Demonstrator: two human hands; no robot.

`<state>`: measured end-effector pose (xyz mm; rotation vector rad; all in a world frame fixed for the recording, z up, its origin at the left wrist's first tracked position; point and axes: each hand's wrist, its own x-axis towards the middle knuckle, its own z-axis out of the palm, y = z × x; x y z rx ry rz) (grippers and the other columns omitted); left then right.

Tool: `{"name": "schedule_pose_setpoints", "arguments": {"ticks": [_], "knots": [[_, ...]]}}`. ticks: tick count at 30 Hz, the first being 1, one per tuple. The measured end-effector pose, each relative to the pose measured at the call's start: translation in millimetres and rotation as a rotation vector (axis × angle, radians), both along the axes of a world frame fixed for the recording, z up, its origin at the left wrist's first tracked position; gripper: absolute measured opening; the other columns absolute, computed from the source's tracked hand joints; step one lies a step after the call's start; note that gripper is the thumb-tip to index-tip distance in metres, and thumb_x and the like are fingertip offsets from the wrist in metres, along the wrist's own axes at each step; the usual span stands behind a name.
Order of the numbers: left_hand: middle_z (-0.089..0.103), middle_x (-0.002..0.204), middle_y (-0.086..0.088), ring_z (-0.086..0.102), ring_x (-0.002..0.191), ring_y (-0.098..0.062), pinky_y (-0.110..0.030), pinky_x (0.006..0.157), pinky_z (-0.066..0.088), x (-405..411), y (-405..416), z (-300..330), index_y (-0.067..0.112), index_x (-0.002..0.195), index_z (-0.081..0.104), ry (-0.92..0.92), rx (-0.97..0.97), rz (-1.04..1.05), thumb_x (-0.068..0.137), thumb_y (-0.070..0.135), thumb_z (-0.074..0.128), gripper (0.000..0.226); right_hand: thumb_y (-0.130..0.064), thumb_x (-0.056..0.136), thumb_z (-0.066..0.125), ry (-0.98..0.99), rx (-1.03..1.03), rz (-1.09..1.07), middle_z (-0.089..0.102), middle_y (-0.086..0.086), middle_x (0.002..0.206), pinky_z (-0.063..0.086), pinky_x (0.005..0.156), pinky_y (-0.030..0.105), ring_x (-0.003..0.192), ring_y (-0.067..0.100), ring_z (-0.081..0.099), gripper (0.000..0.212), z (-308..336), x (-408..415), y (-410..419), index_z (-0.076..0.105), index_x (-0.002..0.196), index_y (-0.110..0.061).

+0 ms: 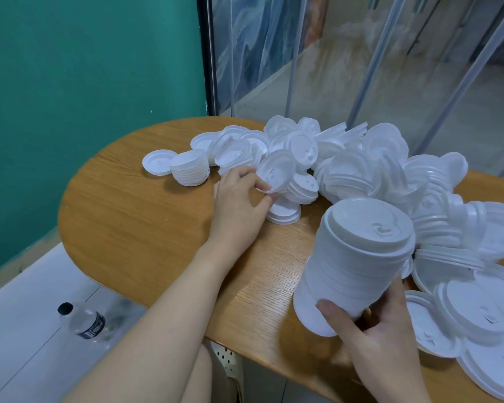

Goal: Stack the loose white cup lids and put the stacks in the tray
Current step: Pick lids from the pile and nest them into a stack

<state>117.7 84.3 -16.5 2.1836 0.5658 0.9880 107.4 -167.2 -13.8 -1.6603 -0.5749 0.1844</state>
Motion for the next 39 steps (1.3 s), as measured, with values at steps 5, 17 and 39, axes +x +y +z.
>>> {"name": "schedule_pose_setpoints", "arguments": {"ticks": [5,17,39], "knots": [[0.073,0.086,0.008,0.066,0.081,-0.002,-0.017,0.077,0.048,-23.4,0.9,5.1,0.016,0.088,0.07,-0.051,-0.425,-0.072,0.095,0.022,0.073,0.01,-0.037,0.052,0.099,-0.008,-0.006,0.01,0.057,-0.044,0.112,0.05,0.074,0.011,0.109,-0.021,0.054,0.093,-1.2,0.3,-1.2,0.039,0.103,-0.086],[0.053,0.128,0.001,0.051,0.126,-0.021,-0.038,0.107,0.042,-30.6,17.3,-9.1,0.022,0.144,0.048,0.435,-0.177,0.035,0.092,0.052,0.068,0.064,-0.038,0.05,0.086,0.003,0.0,0.008,0.06,-0.041,0.114,0.047,0.083,0.02,0.109,-0.016,0.056,0.086,-3.2,0.9,-2.7,0.041,0.105,-0.085],[0.06,0.123,0.018,0.054,0.114,-0.003,-0.039,0.11,0.043,-55.1,-10.0,41.2,0.034,0.13,0.062,0.321,-0.181,-0.153,0.068,0.059,0.088,0.072,-0.046,0.055,0.092,0.048,0.036,0.025,0.063,-0.034,0.114,0.049,0.078,0.005,0.111,-0.01,0.058,0.079,-3.6,2.6,-5.0,0.049,0.119,-0.062]]}}
